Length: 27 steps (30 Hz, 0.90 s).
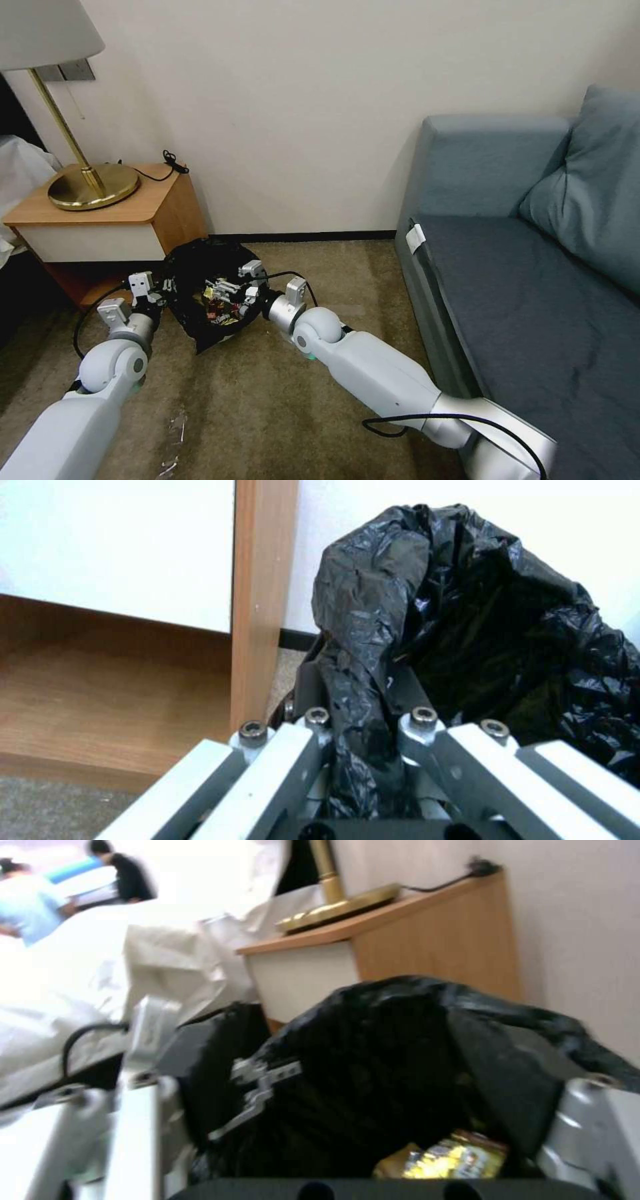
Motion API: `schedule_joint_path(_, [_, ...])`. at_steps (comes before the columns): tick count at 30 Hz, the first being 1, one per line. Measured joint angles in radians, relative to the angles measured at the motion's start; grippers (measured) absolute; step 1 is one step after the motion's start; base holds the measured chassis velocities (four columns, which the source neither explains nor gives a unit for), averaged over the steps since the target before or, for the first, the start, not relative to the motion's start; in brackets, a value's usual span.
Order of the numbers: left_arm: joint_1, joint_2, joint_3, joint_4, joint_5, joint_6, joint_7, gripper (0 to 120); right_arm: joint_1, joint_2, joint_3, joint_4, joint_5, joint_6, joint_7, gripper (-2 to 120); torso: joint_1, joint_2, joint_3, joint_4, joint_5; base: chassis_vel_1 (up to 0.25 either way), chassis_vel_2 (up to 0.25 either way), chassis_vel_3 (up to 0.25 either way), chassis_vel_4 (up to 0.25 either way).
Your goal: Pick up the trash bin, then pick up the garbage on the floor and place it into the trash bin.
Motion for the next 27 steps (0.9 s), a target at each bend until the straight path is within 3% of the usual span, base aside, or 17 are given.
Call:
schedule_joint_path(2, [0.003, -0.013, -0.012, -0.005, -0.007, 0.000, -0.007, 4, -0.008, -0.026, 0.018, 0.075, 0.052, -0.063, 0.126, 95, 0.000, 0.000, 0.000, 0.0000, 0.0000, 0.000, 0.000, 0.000, 0.000])
schedule_joint_path(6, [0.014, -0.039, -0.037, -0.025, -0.036, 0.000, -0.031, 4, -0.011, -0.059, 0.048, 0.121, 0.084, -0.102, 0.208, 99, 0.000, 0.000, 0.000, -0.0001, 0.0000, 0.000, 0.000, 0.000, 0.000])
schedule_joint_path(14, [0.056, -0.079, -0.105, -0.076, -0.093, 0.019, -0.105, 4, -0.026, -0.109, 0.121, 0.142, 0.098, -0.123, 0.230, 100, 0.000, 0.000, 0.000, 0.0001, 0.0000, 0.000, 0.000, 0.000, 0.000])
schedule_joint_path(19, [0.122, -0.105, -0.172, -0.152, -0.131, 0.038, -0.164, 4, -0.054, -0.139, 0.195, 0.153, 0.106, -0.130, 0.231, 100, 0.000, 0.000, 0.000, 0.0001, 0.0000, 0.000, 0.000, 0.000, 0.000])
schedule_joint_path(27, [0.183, -0.155, -0.234, -0.194, -0.139, 0.042, -0.180, 4, -0.101, -0.169, 0.274, 0.190, 0.106, -0.136, 0.233, 100, 0.000, 0.000, 0.000, -0.0005, 0.0000, 0.000, 0.000, 0.000, 0.000])
